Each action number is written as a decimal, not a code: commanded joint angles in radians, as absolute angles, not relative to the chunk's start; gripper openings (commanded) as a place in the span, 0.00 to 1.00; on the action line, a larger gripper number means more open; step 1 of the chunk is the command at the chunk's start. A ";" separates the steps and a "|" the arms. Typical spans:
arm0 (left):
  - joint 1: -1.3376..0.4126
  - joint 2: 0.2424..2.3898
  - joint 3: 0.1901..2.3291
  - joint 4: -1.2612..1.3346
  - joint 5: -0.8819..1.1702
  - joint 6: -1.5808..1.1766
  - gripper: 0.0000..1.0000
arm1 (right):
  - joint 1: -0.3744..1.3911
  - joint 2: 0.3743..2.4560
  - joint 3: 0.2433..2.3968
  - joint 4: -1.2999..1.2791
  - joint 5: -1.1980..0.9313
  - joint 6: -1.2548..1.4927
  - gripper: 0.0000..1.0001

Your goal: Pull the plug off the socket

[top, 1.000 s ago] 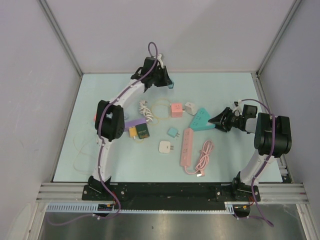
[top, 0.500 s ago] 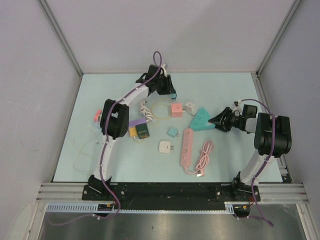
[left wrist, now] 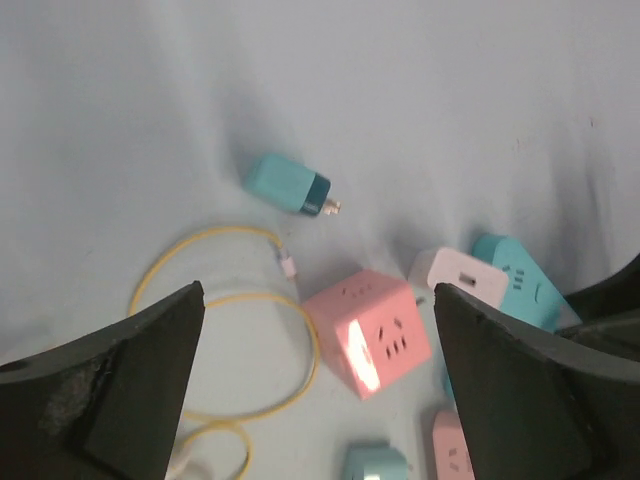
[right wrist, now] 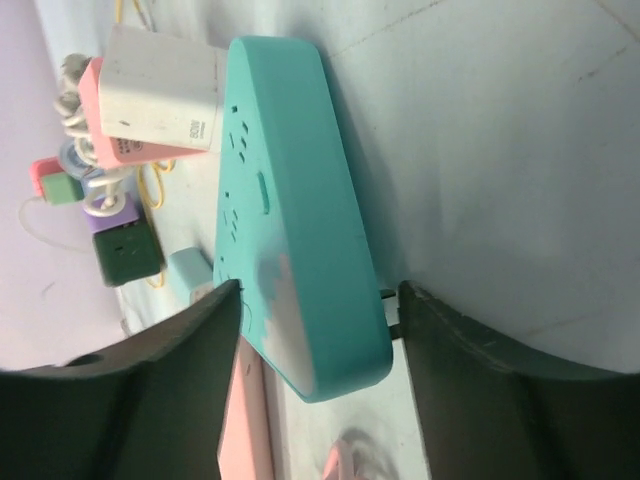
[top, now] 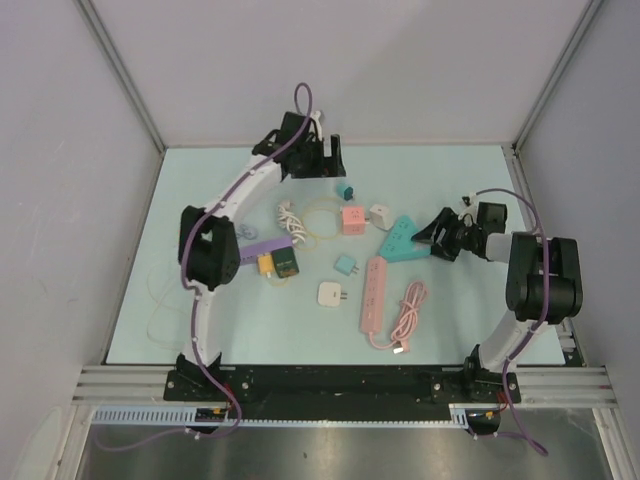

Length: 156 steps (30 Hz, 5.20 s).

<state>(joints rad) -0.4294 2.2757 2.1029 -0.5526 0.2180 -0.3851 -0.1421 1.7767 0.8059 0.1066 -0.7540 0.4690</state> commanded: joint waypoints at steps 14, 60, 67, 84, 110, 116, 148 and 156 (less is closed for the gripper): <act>-0.410 1.223 1.126 -0.477 -0.218 -0.486 1.00 | -0.048 1.270 0.828 -0.316 -0.235 0.423 1.00; -0.281 0.485 0.756 -0.615 -0.304 -0.522 1.00 | 1.071 2.011 1.269 0.287 0.396 0.319 0.90; -0.281 0.476 0.755 -0.617 -0.308 -0.523 1.00 | 1.083 2.077 1.338 0.203 0.466 0.316 0.90; -0.281 0.580 0.713 -0.555 -0.200 -0.511 0.97 | 1.037 1.996 1.252 0.156 0.505 0.161 0.38; -0.250 1.233 0.823 -0.281 0.188 -0.068 0.78 | 0.877 1.859 1.081 0.275 -0.095 -0.025 0.26; -0.250 1.301 0.828 -0.273 0.238 0.055 0.80 | 0.854 1.847 1.081 0.235 -0.147 -0.026 0.28; -0.249 1.451 0.798 -0.248 0.341 0.081 0.68 | 0.833 1.847 1.083 0.255 -0.233 -0.089 0.30; -0.275 1.470 0.813 -0.276 0.353 0.101 0.55 | 0.831 1.838 1.083 0.311 -0.255 -0.084 0.41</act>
